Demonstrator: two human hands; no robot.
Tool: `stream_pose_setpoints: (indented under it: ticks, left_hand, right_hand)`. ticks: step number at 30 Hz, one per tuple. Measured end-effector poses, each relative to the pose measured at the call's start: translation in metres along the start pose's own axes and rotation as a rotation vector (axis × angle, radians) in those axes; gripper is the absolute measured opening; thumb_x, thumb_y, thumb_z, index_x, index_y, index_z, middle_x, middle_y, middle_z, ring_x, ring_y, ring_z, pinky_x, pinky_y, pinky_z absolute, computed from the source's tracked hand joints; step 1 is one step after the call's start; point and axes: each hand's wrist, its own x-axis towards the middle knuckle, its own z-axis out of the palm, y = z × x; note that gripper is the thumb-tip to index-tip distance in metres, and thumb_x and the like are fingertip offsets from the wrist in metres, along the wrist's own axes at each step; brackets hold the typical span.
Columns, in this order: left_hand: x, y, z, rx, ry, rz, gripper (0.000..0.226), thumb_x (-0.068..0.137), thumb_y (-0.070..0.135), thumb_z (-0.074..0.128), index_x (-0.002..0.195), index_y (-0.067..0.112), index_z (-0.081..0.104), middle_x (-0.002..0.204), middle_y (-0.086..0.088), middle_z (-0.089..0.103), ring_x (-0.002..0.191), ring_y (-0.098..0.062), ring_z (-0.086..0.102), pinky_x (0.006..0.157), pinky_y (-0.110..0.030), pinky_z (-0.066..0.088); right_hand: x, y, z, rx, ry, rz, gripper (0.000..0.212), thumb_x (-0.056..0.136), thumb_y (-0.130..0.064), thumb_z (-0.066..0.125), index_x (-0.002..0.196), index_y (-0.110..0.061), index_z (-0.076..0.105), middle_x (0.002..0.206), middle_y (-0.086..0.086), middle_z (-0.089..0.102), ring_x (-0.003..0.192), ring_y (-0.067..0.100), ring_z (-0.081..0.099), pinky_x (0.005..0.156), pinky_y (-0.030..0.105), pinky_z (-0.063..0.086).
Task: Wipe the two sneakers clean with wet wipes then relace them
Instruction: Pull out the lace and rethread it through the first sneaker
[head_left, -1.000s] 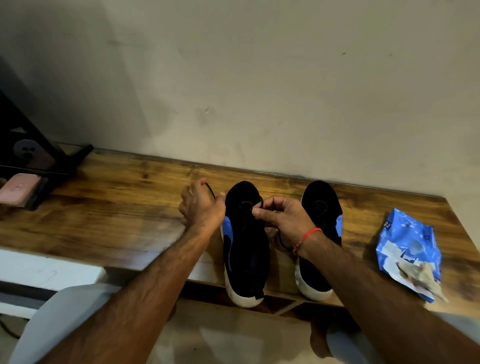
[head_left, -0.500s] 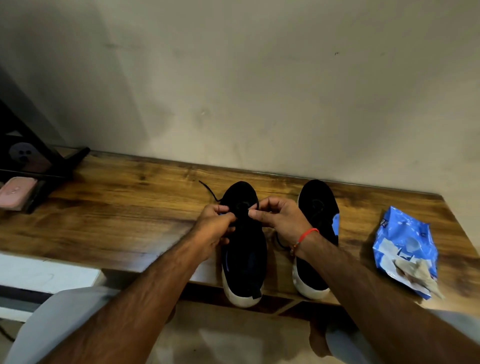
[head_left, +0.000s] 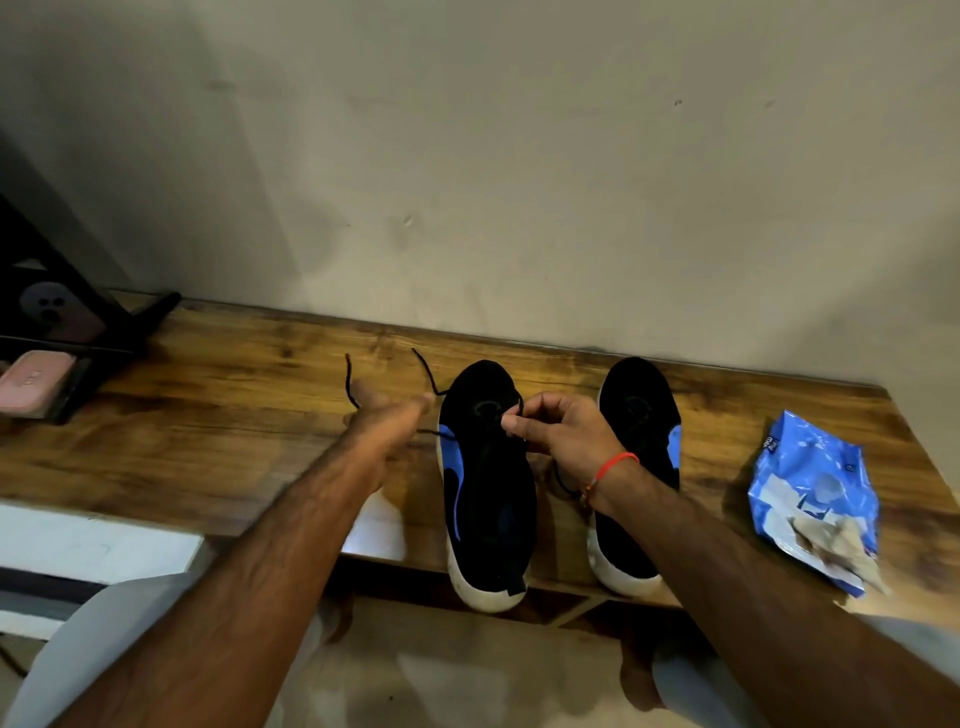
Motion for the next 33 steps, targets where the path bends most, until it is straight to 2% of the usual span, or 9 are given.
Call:
stream_pose_setpoints:
  ticks: [3,7,11,17,20,23,26,30,33]
  left_hand:
    - [-0.002,-0.004,0.000,0.243,0.011,0.007,0.094,0.089,0.053,0.070,0.156,0.023,0.012,0.162,-0.013,0.020,0.142,-0.036,0.036,0.105,-0.044,0.044]
    - [-0.016,-0.006,0.005,0.597,0.062,0.212,0.060,0.092,0.072,0.049,0.114,0.017,0.054,0.116,-0.007,0.059,0.093,-0.022,0.063,0.075,-0.039,0.058]
    - [-0.031,-0.013,0.023,0.274,-0.248,-0.085,0.069,0.090,0.080,0.041,0.095,0.015,0.064,0.084,-0.002,0.059,0.070,-0.017,0.057,0.060,-0.027,0.046]
    - [-0.019,-0.018,0.043,-0.071,-0.176,0.034,0.023,0.104,0.036,0.056,0.089,0.018,0.059,0.086,-0.004,0.061,0.068,-0.014,0.053,0.061,-0.029,0.039]
    - [-0.017,-0.017,0.047,-0.486,-0.172,0.021,0.021,0.110,0.023,0.044,0.094,0.015,0.054,0.087,-0.002,0.072,0.069,-0.014,0.064,0.055,-0.026,0.047]
    - [-0.014,-0.016,0.044,-0.741,-0.150,-0.058,0.026,0.112,0.022,0.036,0.090,0.012,0.048,0.071,-0.003,0.069,0.061,-0.015,0.071,0.049,-0.025,0.057]
    - [-0.009,-0.021,0.042,-0.834,-0.081,-0.146,0.034,0.112,0.018,0.034,0.081,0.009,0.045,0.075,-0.009,0.052,0.069,-0.020,0.066,0.043,-0.029,0.055]
    - [-0.006,-0.026,0.039,-0.757,-0.008,-0.189,0.034,0.106,0.003,0.036,0.074,0.006,0.042,0.085,-0.017,0.052,0.077,-0.024,0.056,0.039,-0.031,0.054]
    - [-0.008,-0.023,0.037,-0.726,-0.013,-0.197,0.034,0.106,0.001,0.036,0.073,0.006,0.043,0.079,-0.015,0.051,0.074,-0.022,0.052,0.038,-0.032,0.055]
  right_hand:
    - [-0.001,-0.001,0.001,0.001,-0.001,-0.002,0.009,0.082,-0.006,0.077,0.079,-0.014,0.073,0.085,0.005,0.075,0.085,0.019,0.072,0.079,0.035,0.059]
    - [-0.004,-0.001,0.002,0.025,-0.013,-0.030,0.008,0.082,-0.005,0.077,0.083,-0.013,0.074,0.084,0.002,0.075,0.086,0.016,0.072,0.073,0.025,0.056]
    - [-0.007,-0.003,0.006,0.046,-0.031,-0.069,0.010,0.081,-0.001,0.076,0.086,-0.010,0.075,0.081,0.002,0.074,0.083,0.013,0.071,0.072,0.023,0.056]
    - [-0.010,-0.002,0.011,0.130,-0.007,-0.031,0.009,0.088,-0.003,0.069,0.096,-0.003,0.074,0.090,0.008,0.075,0.085,0.014,0.071,0.071,0.021,0.056]
    - [-0.010,0.003,0.012,0.334,0.011,0.076,0.017,0.098,-0.011,0.058,0.096,-0.002,0.071,0.091,0.008,0.074,0.083,0.016,0.071,0.065,0.024,0.056]
    - [-0.007,0.015,0.016,0.501,0.075,0.134,0.025,0.102,-0.012,0.048,0.086,-0.006,0.066,0.093,0.011,0.074,0.091,0.021,0.070,0.081,0.032,0.055]
    - [-0.006,0.024,0.018,0.610,0.147,0.183,0.030,0.104,-0.009,0.039,0.080,-0.005,0.057,0.087,0.015,0.072,0.091,0.027,0.068,0.093,0.038,0.052]
    - [-0.002,0.032,0.023,0.805,0.233,0.241,0.030,0.103,-0.005,0.038,0.075,-0.004,0.049,0.065,0.015,0.066,0.069,0.025,0.070,0.065,0.033,0.061]
    - [-0.002,0.030,0.022,0.792,0.255,0.298,0.032,0.104,-0.006,0.038,0.074,-0.004,0.049,0.061,0.015,0.066,0.071,0.027,0.068,0.082,0.041,0.056]
